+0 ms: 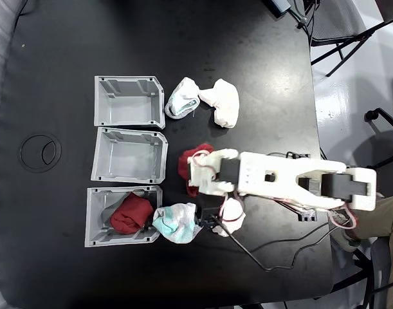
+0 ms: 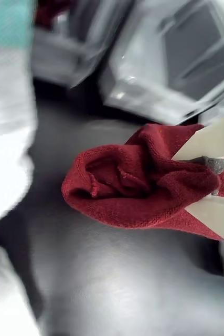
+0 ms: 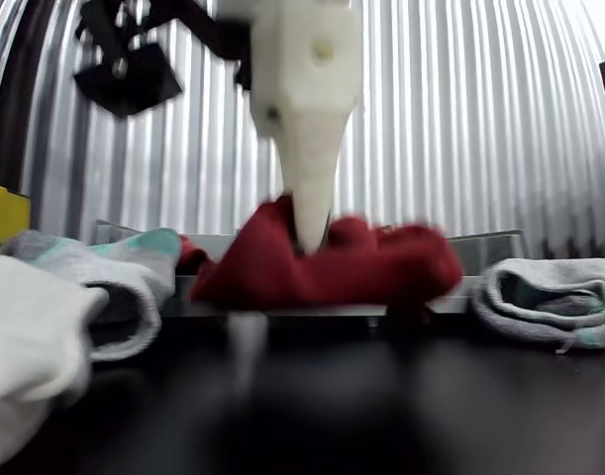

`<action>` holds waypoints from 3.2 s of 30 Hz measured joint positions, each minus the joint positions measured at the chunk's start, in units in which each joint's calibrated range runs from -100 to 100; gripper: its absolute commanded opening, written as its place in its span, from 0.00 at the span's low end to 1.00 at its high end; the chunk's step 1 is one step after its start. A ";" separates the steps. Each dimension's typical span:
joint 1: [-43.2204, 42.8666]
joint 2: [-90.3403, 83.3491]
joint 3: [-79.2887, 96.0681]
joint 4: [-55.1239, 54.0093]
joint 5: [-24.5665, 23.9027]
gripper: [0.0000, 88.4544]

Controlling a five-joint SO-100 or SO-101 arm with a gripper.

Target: Put the sock in the container

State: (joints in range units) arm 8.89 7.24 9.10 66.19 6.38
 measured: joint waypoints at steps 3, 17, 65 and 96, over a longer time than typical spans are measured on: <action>-1.48 -4.94 -0.09 0.34 0.00 0.01; -4.97 -8.71 -14.32 -9.42 0.00 0.01; -19.68 34.83 -59.46 -16.90 0.00 0.01; -19.58 37.92 -60.09 -7.57 0.00 0.38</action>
State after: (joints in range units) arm -10.69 45.17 -50.99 58.62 6.38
